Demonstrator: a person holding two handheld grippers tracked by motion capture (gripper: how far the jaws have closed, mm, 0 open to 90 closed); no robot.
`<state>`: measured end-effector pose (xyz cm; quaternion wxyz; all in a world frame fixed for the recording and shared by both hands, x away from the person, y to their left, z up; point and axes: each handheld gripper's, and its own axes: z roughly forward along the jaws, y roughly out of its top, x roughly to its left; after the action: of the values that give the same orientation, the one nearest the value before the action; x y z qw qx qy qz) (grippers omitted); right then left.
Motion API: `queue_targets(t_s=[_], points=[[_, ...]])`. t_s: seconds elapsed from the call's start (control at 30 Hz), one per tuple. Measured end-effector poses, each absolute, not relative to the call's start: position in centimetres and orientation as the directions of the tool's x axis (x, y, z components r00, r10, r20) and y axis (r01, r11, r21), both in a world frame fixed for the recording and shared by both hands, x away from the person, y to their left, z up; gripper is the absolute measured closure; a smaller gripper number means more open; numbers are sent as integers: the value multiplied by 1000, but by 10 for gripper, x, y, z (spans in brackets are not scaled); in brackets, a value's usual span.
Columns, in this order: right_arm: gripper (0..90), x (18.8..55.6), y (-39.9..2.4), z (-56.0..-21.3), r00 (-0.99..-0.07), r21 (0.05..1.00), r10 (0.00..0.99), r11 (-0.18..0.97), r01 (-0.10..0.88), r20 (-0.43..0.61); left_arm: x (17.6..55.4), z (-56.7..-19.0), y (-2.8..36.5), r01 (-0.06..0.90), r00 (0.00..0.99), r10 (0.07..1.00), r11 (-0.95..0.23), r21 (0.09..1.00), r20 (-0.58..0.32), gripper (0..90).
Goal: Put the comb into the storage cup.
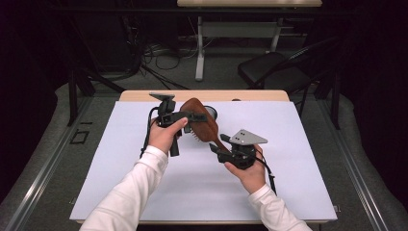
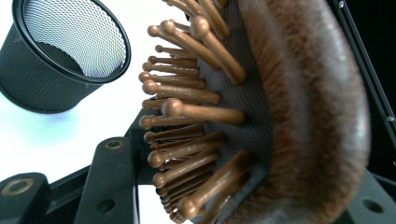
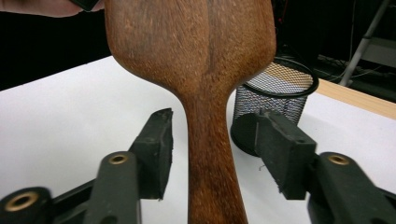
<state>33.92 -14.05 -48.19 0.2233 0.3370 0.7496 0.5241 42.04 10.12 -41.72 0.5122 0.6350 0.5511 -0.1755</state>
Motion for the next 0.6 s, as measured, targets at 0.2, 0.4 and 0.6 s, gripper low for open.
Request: queue_targets(t_s=[0.2, 0.4, 0.6], points=[[371, 342, -142, -480, -668, 932, 744, 228, 281, 20, 424, -418, 103, 875, 329, 527, 142, 463, -784, 483], [350, 343, -144, -476, -672, 941, 740, 202, 272, 35, 427, -417, 105, 873, 321, 528, 159, 462, -787, 483], [336, 344, -146, -474, -670, 939, 741, 194, 285, 50, 429, -416, 106, 869, 316, 538, 167, 466, -781, 483]])
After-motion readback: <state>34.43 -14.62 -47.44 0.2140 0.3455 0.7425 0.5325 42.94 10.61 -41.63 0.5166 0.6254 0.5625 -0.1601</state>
